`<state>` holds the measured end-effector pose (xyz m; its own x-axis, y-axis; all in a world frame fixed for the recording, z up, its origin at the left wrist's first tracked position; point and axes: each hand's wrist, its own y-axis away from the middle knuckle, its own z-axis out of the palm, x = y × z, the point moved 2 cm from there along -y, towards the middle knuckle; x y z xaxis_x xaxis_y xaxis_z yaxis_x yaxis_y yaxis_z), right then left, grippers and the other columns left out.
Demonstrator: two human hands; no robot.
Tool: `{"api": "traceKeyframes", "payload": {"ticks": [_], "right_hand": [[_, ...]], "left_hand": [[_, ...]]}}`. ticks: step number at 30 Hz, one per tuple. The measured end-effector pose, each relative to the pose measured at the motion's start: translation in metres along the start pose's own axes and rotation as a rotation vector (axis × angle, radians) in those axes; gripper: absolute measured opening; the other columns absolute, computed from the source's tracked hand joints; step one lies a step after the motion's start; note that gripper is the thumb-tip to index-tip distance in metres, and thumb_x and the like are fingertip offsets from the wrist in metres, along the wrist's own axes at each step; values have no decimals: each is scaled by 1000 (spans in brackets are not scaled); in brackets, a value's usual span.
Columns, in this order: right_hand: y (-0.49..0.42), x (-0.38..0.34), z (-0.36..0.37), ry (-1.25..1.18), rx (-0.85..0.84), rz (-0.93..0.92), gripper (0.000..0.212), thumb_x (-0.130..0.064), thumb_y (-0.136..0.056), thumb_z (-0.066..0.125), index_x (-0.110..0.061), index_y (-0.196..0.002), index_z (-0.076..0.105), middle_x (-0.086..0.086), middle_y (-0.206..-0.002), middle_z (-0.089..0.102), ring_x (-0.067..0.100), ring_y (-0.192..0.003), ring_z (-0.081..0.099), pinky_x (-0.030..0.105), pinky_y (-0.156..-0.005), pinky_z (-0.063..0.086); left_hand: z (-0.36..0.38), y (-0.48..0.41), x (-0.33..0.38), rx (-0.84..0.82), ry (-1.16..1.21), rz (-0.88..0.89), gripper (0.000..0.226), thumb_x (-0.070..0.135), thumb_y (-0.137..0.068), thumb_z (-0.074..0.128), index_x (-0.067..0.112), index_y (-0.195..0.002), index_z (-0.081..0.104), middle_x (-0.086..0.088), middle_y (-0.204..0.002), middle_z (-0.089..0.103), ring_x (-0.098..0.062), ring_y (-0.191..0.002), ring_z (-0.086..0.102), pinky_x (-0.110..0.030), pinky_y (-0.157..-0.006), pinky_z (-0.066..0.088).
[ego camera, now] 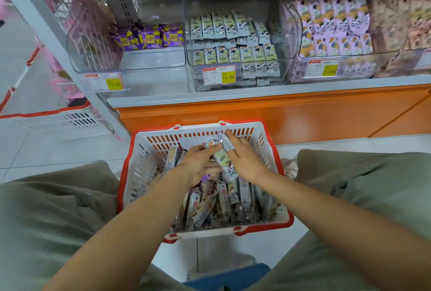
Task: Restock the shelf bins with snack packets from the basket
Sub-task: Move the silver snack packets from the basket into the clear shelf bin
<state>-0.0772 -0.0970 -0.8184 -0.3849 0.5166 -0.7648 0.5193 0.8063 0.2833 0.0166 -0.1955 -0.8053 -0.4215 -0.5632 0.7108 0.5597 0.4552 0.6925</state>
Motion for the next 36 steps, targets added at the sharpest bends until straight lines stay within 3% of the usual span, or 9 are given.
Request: {"api": "traceKeyframes", "payload": {"ticks": [3, 6, 10, 14, 19, 26, 30, 33, 36], "right_hand": [[0, -9, -12, -45, 98, -39, 61, -11, -99, 43, -20, -154, 19, 7, -155, 29, 24, -143, 27, 35, -114, 27], [4, -15, -25, -83, 226, -86, 48, -6, -93, 54, -15, -138, 40, 7, -129, 53, 20, -112, 55, 26, -82, 42], [10, -19, -33, -64, 202, -172, 34, -12, -95, 56, -20, -127, 51, 2, -131, 56, 11, -112, 54, 22, -85, 40], [21, -27, -40, -72, 195, -213, 35, -19, -97, 53, -25, -131, 50, -1, -132, 52, 10, -108, 52, 25, -84, 39], [31, -49, -55, 35, 222, -282, 68, -40, -82, 74, -26, -140, 41, -8, -134, 46, 7, -124, 36, 25, -94, 30], [18, -102, -117, 82, 509, -410, 62, -38, -73, 62, -24, -131, 48, -1, -121, 58, 17, -110, 51, 36, -87, 44], [-8, -126, -169, 44, 630, -376, 50, -28, -81, 66, -23, -129, 49, -2, -116, 59, 13, -97, 54, 31, -77, 44], [-42, -133, -200, 103, 681, -317, 49, -33, -85, 64, -20, -129, 48, 1, -119, 59, 16, -88, 54, 31, -72, 44], [-77, -134, -222, 261, 695, -236, 49, -37, -87, 60, -17, -130, 48, 11, -123, 54, 27, -103, 54, 37, -81, 46]], "left_hand": [[5, 4, 9, 18, 9, 32, 81, 23, -87, 72, 5, -150, 23, -18, -129, 54, -27, -78, 66, -43, -87, 55], [4, 1, 14, 80, 37, 69, 68, 24, -84, 75, 3, -138, 39, -8, -95, 60, -29, -83, 68, -41, -82, 58], [2, -3, 20, 116, 83, 95, 62, 29, -80, 78, 1, -129, 51, -14, -114, 67, -29, -88, 71, -36, -66, 61], [6, 2, 30, 94, 132, 77, 50, 26, -82, 77, 2, -119, 57, -13, -98, 71, -24, -80, 70, -30, -53, 57], [15, 10, 61, 128, 159, 157, 84, 30, -57, 88, -1, -128, 53, -21, -117, 64, -34, -92, 67, -34, -56, 56], [39, 39, 144, -5, 53, 400, 49, 31, -86, 72, -4, -117, 59, -15, -92, 66, -24, -70, 68, -30, -56, 55], [53, 45, 198, 32, -192, 602, 37, 40, -97, 49, 7, -107, 61, -13, -93, 70, -26, -75, 66, -42, -71, 58], [58, 31, 229, 238, -716, 836, 20, 30, -96, 49, 14, -105, 59, -7, -102, 66, -25, -94, 62, -41, -88, 49], [67, 7, 252, 283, -1272, 878, 39, 27, -96, 52, 10, -131, 53, -12, -134, 54, -29, -123, 50, -35, -100, 38]]}}
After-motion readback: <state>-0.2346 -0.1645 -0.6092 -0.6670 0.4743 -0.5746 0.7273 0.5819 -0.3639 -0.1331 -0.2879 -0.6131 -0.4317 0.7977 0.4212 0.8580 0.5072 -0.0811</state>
